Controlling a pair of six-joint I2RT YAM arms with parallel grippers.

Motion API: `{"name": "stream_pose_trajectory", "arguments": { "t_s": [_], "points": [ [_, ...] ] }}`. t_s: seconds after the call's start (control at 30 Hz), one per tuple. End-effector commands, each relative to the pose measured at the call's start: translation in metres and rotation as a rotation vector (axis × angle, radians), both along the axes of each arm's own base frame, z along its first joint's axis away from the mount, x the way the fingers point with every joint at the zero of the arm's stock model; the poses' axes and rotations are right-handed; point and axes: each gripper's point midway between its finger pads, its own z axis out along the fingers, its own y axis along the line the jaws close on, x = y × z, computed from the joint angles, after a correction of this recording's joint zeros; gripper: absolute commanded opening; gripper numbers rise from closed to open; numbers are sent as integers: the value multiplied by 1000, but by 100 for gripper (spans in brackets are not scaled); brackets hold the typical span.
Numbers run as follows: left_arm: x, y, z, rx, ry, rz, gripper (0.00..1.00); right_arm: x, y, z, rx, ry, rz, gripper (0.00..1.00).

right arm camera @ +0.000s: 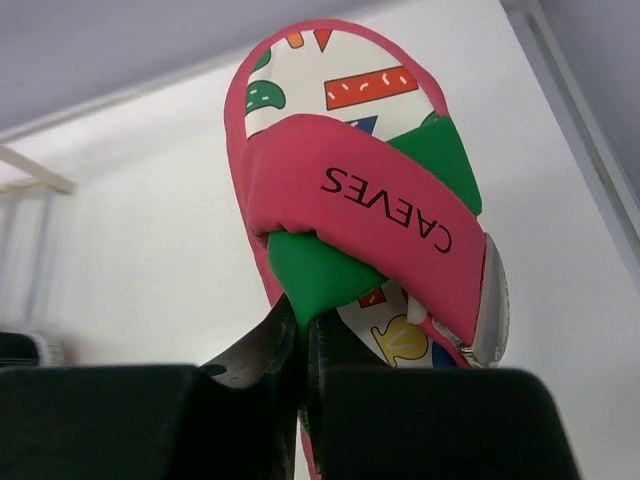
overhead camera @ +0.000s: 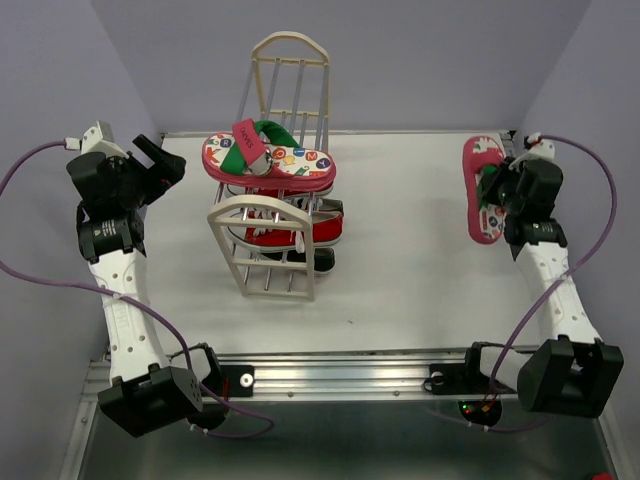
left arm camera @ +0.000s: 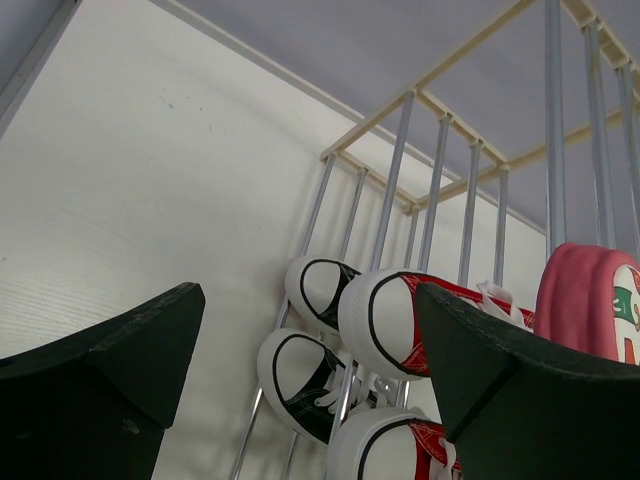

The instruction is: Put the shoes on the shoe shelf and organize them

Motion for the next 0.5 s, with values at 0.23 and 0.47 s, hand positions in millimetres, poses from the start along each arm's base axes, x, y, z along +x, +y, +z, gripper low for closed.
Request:
{"name": "stream_pose_trajectory", "arguments": {
  "t_s": [0.23,0.47],
  "points": [
    [-5,-3,24,42,-85,-19,99,57,167,224,-132,-493,685,1],
    [-2,-4,20,33,-78,-35,99,61,254,293,-127,-651,937,1]
  ]
}}
